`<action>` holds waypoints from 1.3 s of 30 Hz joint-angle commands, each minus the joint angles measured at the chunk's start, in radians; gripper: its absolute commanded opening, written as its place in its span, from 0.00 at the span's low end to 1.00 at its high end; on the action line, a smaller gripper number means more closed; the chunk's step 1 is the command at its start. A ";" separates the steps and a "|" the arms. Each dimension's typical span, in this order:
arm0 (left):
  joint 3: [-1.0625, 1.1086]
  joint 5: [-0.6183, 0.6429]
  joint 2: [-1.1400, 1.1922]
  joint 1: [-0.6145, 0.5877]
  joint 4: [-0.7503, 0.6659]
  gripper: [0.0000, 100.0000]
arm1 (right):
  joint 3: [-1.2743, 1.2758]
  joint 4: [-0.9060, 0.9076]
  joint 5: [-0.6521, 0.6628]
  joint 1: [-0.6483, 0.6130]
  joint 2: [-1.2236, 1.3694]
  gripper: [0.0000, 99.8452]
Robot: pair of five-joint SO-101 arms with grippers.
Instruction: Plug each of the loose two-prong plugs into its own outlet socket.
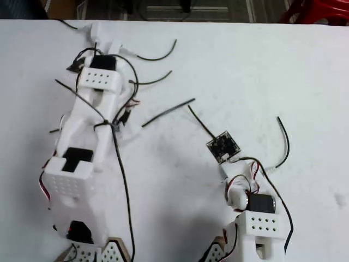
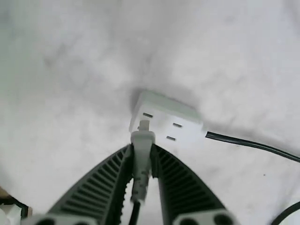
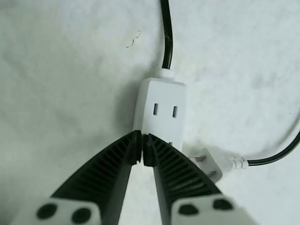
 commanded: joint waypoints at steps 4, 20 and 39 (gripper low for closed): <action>-0.009 -0.141 -0.001 -0.002 0.000 0.02 | 0.006 -0.016 0.000 0.004 0.002 0.02; 0.120 -0.226 -0.002 -0.008 -0.109 0.02 | 0.006 -0.016 0.000 0.004 0.002 0.02; 0.290 -0.410 -0.002 -0.012 -0.255 0.03 | 0.006 -0.016 0.000 0.004 0.002 0.02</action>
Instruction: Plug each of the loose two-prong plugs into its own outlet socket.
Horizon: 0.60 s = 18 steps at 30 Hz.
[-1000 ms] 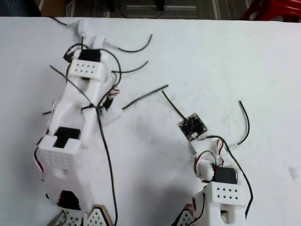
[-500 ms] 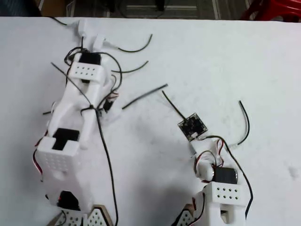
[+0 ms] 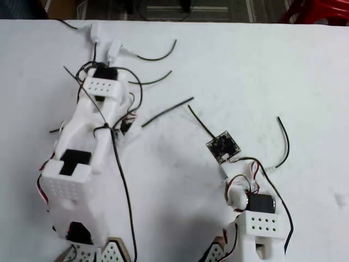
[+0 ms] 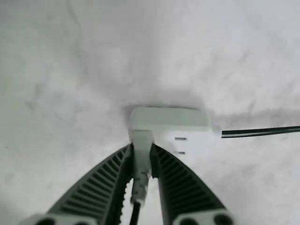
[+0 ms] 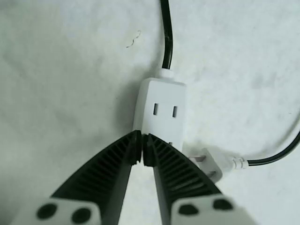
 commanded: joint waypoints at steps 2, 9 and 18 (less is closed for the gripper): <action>0.071 -0.146 -0.004 -0.012 -0.069 0.03 | 0.006 -0.016 0.000 0.004 0.002 0.02; -0.051 -0.288 -0.013 -0.013 0.002 0.04 | 0.008 -0.016 0.000 0.004 0.002 0.02; -0.407 -0.618 -0.005 -0.010 0.160 0.22 | 0.008 -0.016 0.000 0.004 0.002 0.02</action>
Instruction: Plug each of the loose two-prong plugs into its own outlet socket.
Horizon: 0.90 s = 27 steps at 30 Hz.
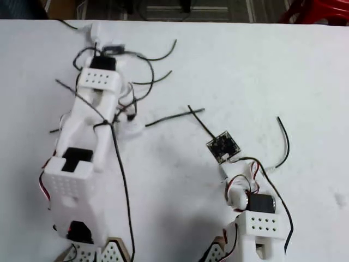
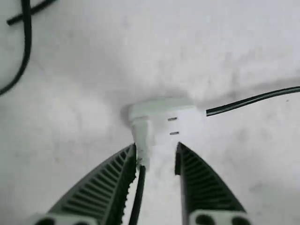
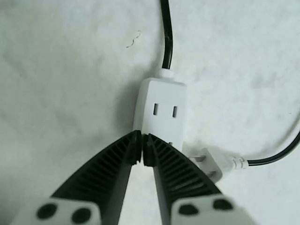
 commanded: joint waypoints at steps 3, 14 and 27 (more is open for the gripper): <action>-0.233 -0.282 -0.012 -0.007 0.032 0.27 | 0.008 -0.015 0.000 0.004 0.002 0.02; -0.109 -0.959 -0.008 0.105 0.040 0.33 | 0.008 -0.015 0.000 0.004 0.002 0.02; 0.285 -1.079 -0.007 0.013 -0.385 0.33 | 0.008 -0.015 -0.002 0.004 0.002 0.02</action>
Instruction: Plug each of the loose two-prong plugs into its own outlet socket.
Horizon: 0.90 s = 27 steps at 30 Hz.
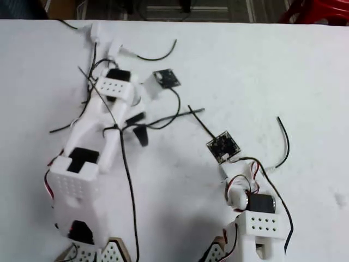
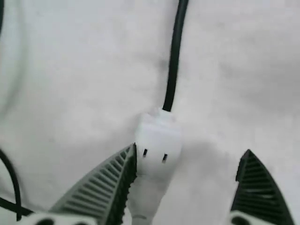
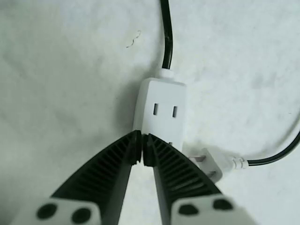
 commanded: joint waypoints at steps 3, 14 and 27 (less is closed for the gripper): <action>0.069 -0.011 0.030 -0.085 -0.157 0.33 | 0.008 -0.015 -0.002 0.004 0.002 0.02; -0.313 -0.003 0.271 -0.082 0.127 0.15 | 0.008 -0.015 -0.002 0.004 0.002 0.02; -0.951 0.255 0.344 -0.101 0.226 0.03 | 0.008 -0.015 -0.003 0.004 0.002 0.02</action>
